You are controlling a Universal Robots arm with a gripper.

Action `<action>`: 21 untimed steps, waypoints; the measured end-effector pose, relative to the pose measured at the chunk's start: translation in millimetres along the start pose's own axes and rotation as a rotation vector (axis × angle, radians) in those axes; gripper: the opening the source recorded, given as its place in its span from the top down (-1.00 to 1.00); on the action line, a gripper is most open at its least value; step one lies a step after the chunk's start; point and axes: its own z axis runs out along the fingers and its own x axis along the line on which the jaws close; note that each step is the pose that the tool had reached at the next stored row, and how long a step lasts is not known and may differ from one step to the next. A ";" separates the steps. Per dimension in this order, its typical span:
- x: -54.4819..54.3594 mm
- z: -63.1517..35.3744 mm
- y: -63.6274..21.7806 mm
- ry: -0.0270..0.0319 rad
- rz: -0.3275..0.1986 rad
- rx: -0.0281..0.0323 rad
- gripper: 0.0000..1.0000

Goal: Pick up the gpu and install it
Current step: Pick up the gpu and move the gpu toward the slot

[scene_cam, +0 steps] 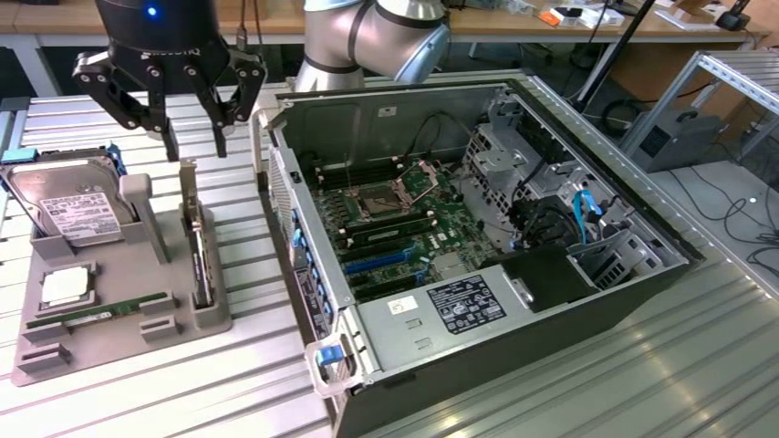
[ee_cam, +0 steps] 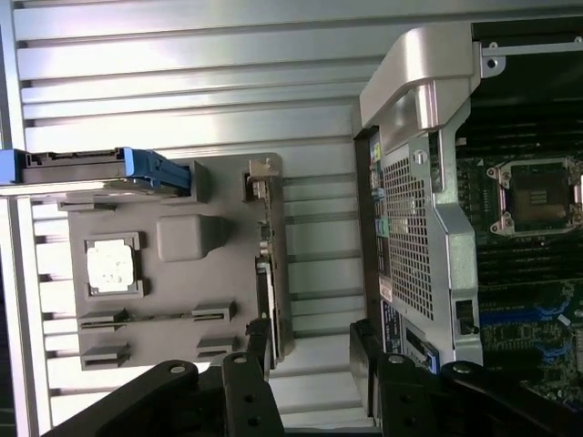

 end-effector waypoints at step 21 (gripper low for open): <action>2.1 11.7 -1.9 0.0000 0.000 0.0000 0.04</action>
